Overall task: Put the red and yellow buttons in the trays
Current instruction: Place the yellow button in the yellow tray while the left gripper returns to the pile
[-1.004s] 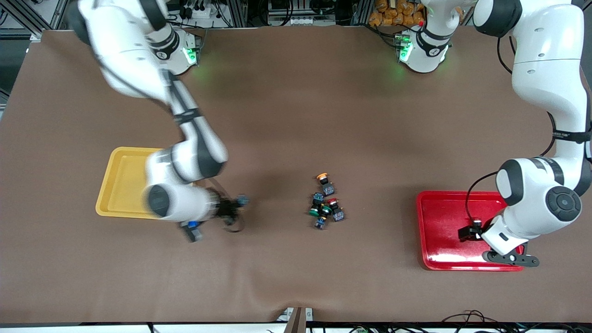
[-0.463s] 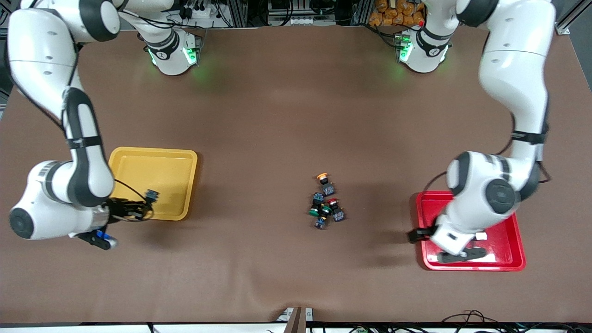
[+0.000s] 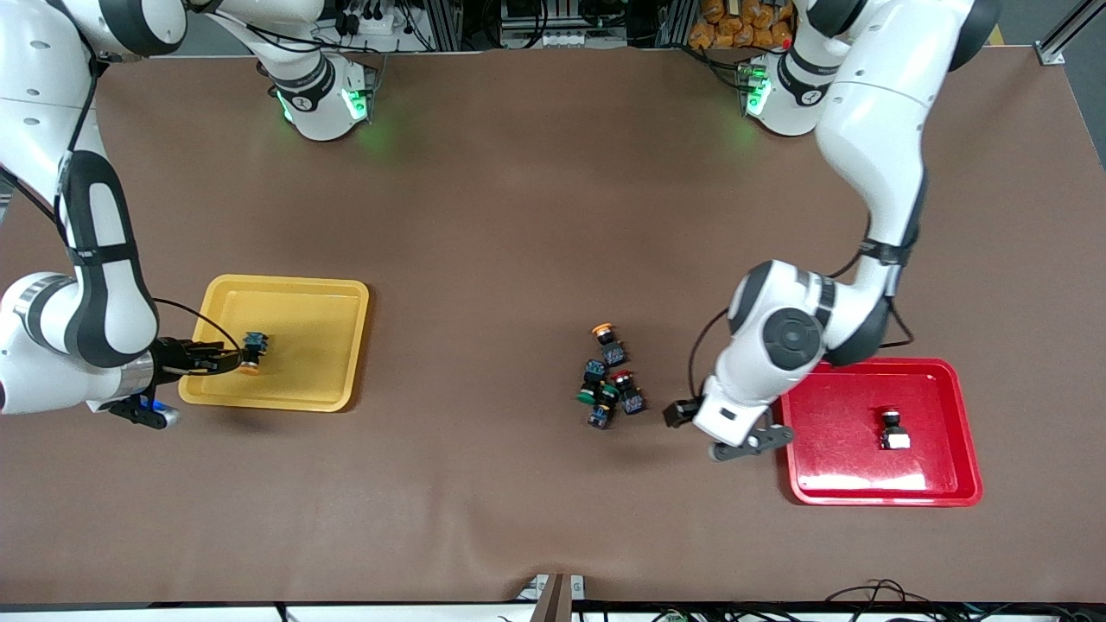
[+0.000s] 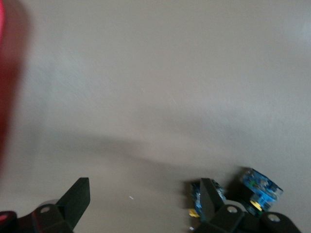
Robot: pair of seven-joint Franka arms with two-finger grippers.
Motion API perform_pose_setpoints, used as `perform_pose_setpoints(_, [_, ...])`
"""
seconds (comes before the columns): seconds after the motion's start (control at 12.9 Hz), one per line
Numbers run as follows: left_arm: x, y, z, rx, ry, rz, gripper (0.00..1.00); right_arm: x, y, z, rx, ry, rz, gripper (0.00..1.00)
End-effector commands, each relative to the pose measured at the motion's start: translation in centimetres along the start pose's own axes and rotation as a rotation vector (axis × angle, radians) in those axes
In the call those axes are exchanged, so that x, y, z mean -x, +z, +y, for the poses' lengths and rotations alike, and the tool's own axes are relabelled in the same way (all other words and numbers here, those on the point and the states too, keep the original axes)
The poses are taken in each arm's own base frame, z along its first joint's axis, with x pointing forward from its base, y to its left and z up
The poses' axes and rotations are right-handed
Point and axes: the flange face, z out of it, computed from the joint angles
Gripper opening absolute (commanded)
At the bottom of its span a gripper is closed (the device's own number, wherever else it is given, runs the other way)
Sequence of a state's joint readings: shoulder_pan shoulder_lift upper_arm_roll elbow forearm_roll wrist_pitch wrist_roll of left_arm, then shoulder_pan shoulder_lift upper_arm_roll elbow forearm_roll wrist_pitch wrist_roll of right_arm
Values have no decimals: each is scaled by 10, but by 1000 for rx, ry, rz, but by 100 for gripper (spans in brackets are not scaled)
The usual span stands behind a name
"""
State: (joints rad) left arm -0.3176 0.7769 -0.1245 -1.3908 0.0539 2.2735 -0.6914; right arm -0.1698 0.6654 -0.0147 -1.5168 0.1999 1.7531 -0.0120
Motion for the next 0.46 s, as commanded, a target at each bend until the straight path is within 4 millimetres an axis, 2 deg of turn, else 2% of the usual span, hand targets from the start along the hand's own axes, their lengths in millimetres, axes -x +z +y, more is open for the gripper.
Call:
perform_pose_setpoints(0.0, [19, 26, 17, -24, -14, -6, 100, 10, -7, -34, 12, -21, 21, 100])
perform_pose_setpoints(0.15, [33, 45, 29, -28, -25, -17, 100, 9, -12, -60, 21, 25, 51, 100])
perform_pose_setpoints(0.39, [44, 62, 41, -2, -53, -1, 100, 11, -7, -99, 32, 78, 86, 100])
